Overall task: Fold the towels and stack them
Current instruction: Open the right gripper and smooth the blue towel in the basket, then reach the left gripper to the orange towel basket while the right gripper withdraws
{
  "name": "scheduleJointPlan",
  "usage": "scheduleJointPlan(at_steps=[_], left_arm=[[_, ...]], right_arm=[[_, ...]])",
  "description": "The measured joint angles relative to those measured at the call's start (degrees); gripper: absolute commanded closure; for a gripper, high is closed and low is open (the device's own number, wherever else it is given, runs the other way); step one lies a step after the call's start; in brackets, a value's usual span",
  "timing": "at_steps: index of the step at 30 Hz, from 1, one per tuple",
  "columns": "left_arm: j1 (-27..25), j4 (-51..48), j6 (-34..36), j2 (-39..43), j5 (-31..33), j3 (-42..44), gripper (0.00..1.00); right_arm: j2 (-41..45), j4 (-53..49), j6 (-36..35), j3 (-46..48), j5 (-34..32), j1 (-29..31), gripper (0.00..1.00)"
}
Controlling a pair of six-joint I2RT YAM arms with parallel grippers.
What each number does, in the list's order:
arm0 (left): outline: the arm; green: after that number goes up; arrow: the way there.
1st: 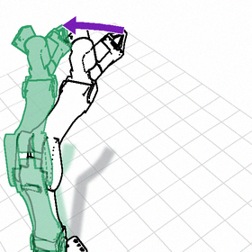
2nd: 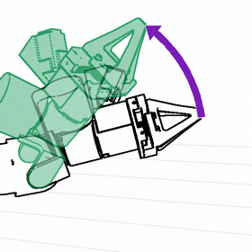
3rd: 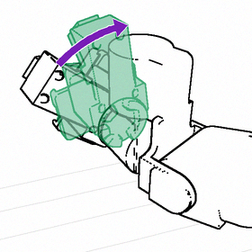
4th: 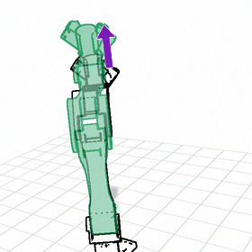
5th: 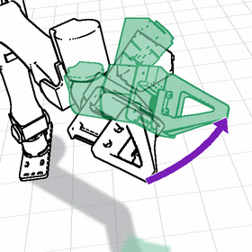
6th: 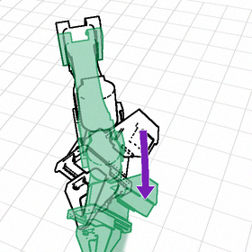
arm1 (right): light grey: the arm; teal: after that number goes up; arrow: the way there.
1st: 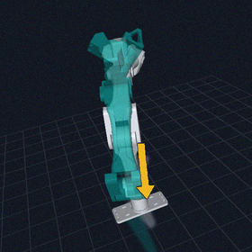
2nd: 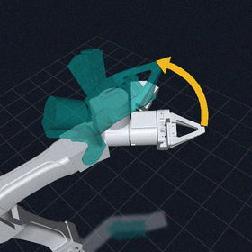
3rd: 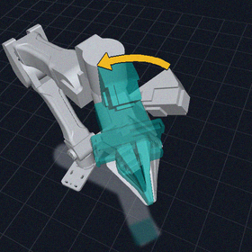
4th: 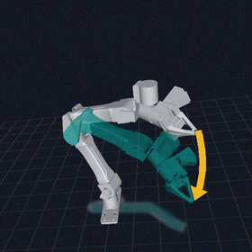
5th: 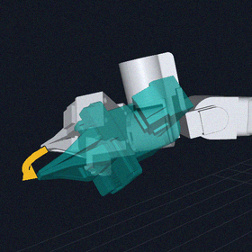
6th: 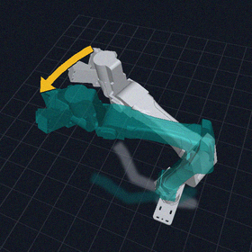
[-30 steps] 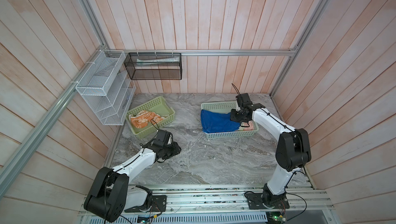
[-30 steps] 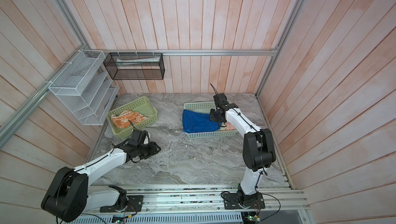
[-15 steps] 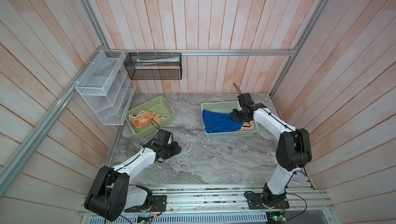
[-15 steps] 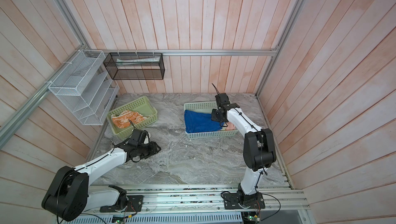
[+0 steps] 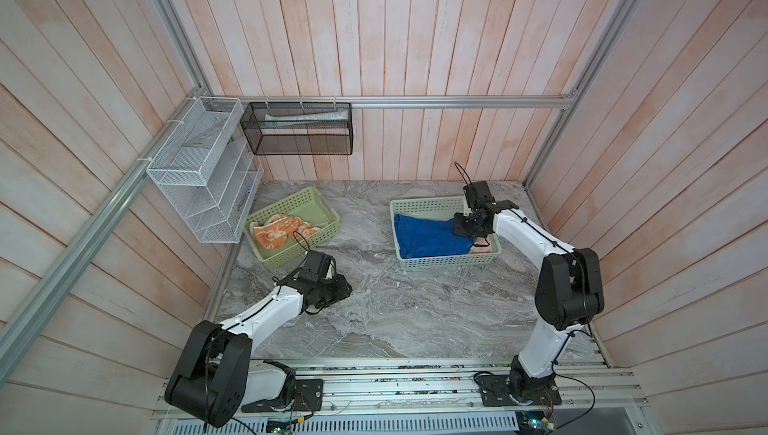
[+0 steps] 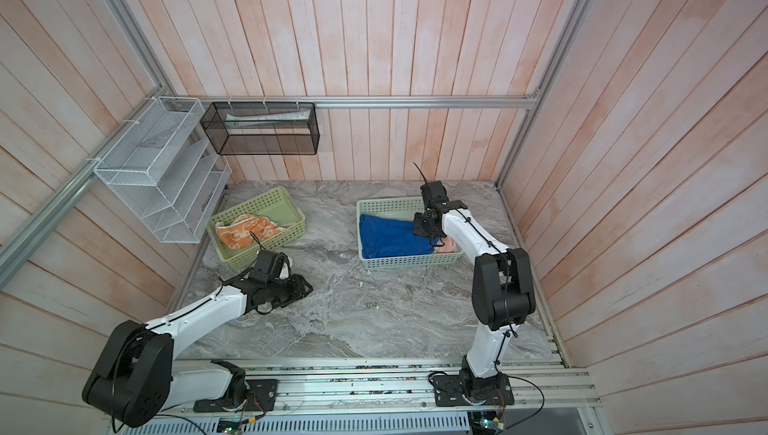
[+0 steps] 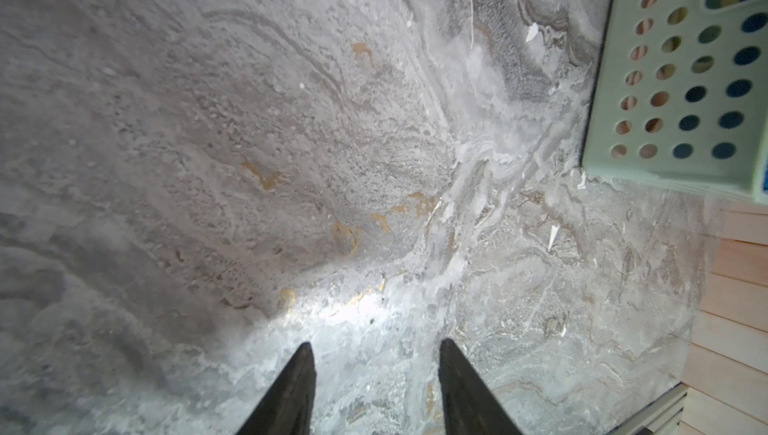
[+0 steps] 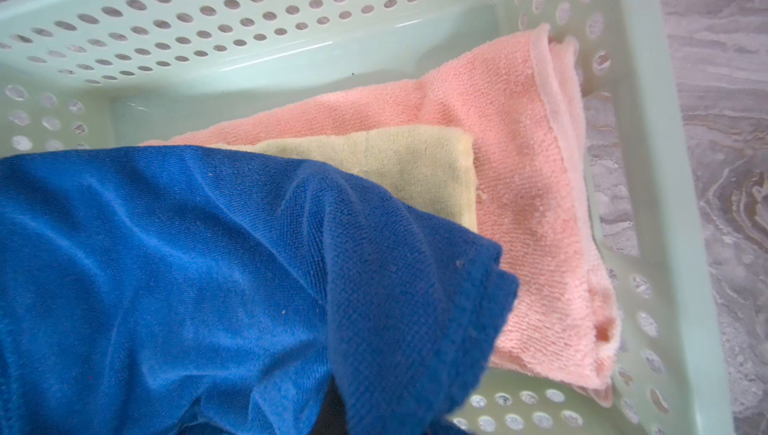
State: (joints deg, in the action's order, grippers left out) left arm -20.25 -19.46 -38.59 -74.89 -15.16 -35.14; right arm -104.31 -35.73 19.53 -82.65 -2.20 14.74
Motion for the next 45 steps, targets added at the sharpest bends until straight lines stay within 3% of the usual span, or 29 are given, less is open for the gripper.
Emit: scheduleJointPlan(at_steps=[9,10,11,12,14,16,24,29,34,39,45], left_arm=[[0.0,0.0,0.0,-0.8,0.0,-0.1,0.5],[0.0,0.1,0.0,-0.9,0.0,-0.2,0.5],[0.0,0.1,0.0,-0.9,0.0,-0.2,0.5],[0.0,0.1,0.0,-1.0,0.0,-0.3,0.5],[0.0,0.1,0.0,-1.3,0.0,-0.7,0.5],[0.0,0.2,0.0,-1.7,0.0,-1.3,0.5],[0.0,-0.5,0.8,-3.6,0.0,-5.4,0.5],[0.0,-2.3,3.5,-5.1,1.3,-10.5,0.5],[0.7,-6.7,8.3,-7.8,6.6,-20.8,0.49],[7.0,-12.7,12.8,-11.7,12.8,-34.9,0.46],[18.0,-14.4,16.2,-18.6,17.4,-45.4,0.29]], right_arm=[[-0.6,-1.0,-1.4,-0.7,-1.1,-1.3,1.0],[-0.6,-1.2,-1.5,-0.7,-1.2,-1.3,0.9],[-0.6,-1.4,-1.5,-0.9,-1.5,-1.4,0.69],[-0.6,-1.6,-1.6,-1.0,-2.0,-1.5,0.57],[-0.8,-2.8,-1.7,-2.3,-3.8,-1.7,0.43],[-0.8,-4.0,-2.2,-4.0,-6.2,-2.1,0.39],[1.5,-5.8,-3.7,-8.0,-10.8,-6.4,0.41],[3.8,-4.7,-4.1,-6.2,-5.7,-5.9,0.49],[3.9,-3.2,-3.0,-2.3,-1.6,-0.9,0.53],[4.9,1.4,-2.0,3.1,-0.7,7.3,0.61],[15.3,7.1,0.0,14.0,-0.9,13.1,0.64]])
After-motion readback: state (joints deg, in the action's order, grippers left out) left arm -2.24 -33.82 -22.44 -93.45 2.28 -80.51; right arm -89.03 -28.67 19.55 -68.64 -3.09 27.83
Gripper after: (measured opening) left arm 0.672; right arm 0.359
